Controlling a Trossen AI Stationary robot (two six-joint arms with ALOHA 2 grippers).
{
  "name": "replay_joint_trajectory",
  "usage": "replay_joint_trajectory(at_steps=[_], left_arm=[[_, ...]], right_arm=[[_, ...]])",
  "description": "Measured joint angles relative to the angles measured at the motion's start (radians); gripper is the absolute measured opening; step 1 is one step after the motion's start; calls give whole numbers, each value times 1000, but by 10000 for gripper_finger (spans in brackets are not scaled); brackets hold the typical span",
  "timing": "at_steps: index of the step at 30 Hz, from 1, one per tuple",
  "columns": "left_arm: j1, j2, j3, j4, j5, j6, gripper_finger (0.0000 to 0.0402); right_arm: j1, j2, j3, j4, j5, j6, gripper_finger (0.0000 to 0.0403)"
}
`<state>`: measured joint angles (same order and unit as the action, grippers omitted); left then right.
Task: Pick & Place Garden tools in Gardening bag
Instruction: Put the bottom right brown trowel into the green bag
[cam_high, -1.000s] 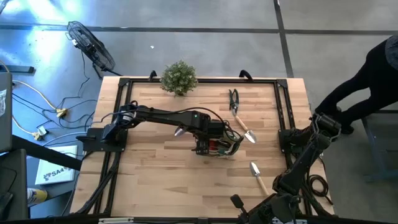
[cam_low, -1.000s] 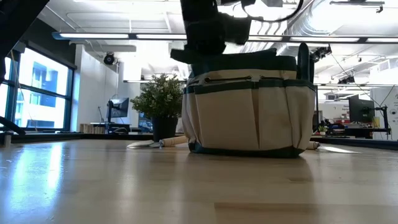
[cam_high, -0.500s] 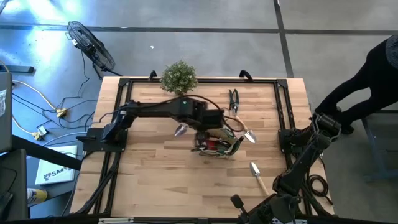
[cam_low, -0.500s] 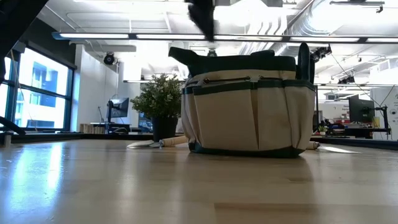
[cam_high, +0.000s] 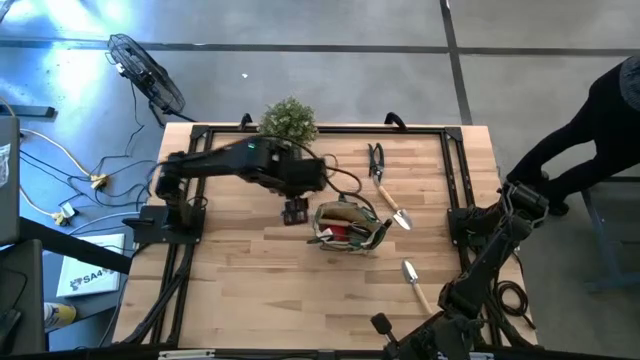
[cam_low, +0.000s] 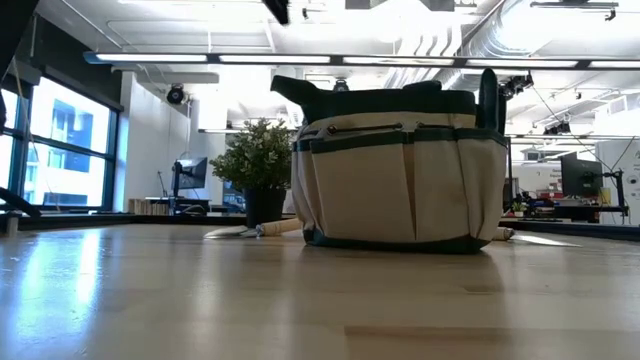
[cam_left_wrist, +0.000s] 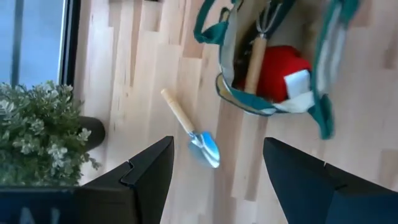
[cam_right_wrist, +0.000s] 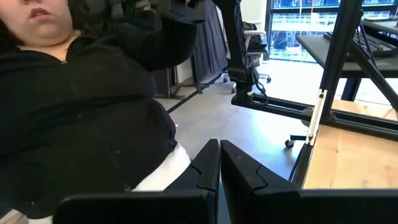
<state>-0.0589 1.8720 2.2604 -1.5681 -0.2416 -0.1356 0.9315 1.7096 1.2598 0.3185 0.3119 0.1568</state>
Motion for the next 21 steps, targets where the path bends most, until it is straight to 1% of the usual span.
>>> replay_joint_trajectory(at_steps=[4, 7, 11, 15, 18, 21], left_arm=[[0, -74, -32, -3, 93, -49, 239], [-3, -126, -87, -2, 159, -95, 239], [-37, -230, -219, -6, 171, -121, 239], [-56, -323, -409, 4, 131, -152, 239], [-66, -382, -567, 28, 30, -189, 239], [-66, -422, -729, 104, -68, -213, 239]], right_arm=[[5, 0, 0, -7, 0, 4, 4], [11, 0, 0, -25, 3, 4, 4], [16, 0, 0, -39, 3, 31, 4], [16, 0, 0, -53, 4, 61, 4], [18, 0, 0, -54, 8, 61, 4], [18, 0, 0, -59, 27, 73, 4]])
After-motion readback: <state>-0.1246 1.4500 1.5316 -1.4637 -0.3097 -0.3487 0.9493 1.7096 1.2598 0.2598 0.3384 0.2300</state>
